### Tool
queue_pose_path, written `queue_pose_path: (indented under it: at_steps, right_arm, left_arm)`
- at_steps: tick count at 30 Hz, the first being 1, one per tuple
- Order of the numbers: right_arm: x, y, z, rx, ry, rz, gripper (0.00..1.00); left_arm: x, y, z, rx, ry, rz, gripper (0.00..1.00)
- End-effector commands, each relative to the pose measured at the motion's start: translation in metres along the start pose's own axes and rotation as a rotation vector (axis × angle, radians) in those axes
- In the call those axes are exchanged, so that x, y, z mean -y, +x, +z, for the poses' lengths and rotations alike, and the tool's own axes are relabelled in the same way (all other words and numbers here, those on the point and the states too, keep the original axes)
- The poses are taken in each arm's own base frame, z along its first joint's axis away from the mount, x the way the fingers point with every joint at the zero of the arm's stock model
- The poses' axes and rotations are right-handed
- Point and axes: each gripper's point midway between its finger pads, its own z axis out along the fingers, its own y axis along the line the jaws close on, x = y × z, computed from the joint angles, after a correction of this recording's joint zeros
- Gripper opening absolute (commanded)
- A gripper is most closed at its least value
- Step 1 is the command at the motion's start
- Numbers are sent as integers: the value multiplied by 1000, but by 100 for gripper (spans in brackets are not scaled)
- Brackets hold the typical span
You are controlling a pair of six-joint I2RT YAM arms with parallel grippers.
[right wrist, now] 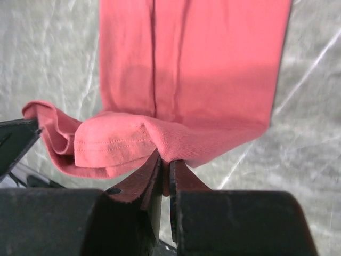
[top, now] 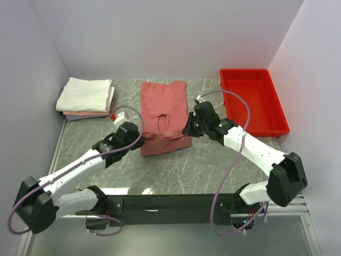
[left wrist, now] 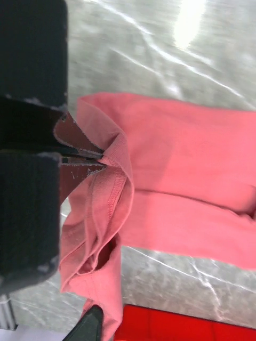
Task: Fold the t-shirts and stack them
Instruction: Fold the tshirt
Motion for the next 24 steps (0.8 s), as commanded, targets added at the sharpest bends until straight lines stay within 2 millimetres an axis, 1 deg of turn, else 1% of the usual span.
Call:
queue_pose_path:
  at_steps: [1,2,3,4,5,7,8,9,10,11,13,14,16,17,20,21,22,23,24]
  right_arm:
    - [-11,-39,0,84,-15,-2,6]
    - [-8,-43,5,81,-7,7,6]
    - [-8,-46,6,82,-3,11,6]
    - [-11,-53,6,92,-8,9,6]
    - [-6,-54,11,82,9,20,6]
    - [-5,-61,13,88,11,22,6]
    - [-4,-62,18,82,16,22,6]
    - [-1,-63,20,77,25,23,6]
    - [-2,-72,20,89,29,18,6]
    - [3,-68,27,65,55,18,6]
    - [5,-79,29,75,67,21,6]
    - [8,-78,35,62,75,23,6]
    - [8,-84,38,59,67,33,6]
    - [11,-84,42,52,72,38,6]
    - [13,-90,47,53,76,45,6]
    - [15,-92,49,52,81,46,6]
    - [14,-96,49,60,79,46,6]
    - [17,-98,52,56,86,52,6]
    - [18,-99,54,55,87,54,6]
  left_arm:
    - [36,-32,11,48,96,98,0]
    - [37,-35,15,47,85,97,1]
    - [39,-42,24,48,72,96,1]
    - [42,-43,28,34,84,112,1]
    - [43,-46,36,33,74,111,0]
    - [48,-53,44,42,84,122,1]
    - [50,-62,47,56,79,113,1]
    - [47,-62,54,44,64,122,1]
    - [47,-63,58,40,59,122,1]
    - [48,-68,63,44,48,122,1]
    - [49,-72,68,46,46,127,0]
    - [50,-77,71,53,46,127,1]
    - [50,-78,78,46,49,134,1]
    - [52,-81,81,51,56,134,1]
    - [55,-88,91,42,58,141,1]
    - [51,-87,97,31,51,144,1]
    - [53,-88,100,25,58,146,0]
    - [54,-90,102,27,63,146,1]
    - [52,-90,108,16,60,148,1]
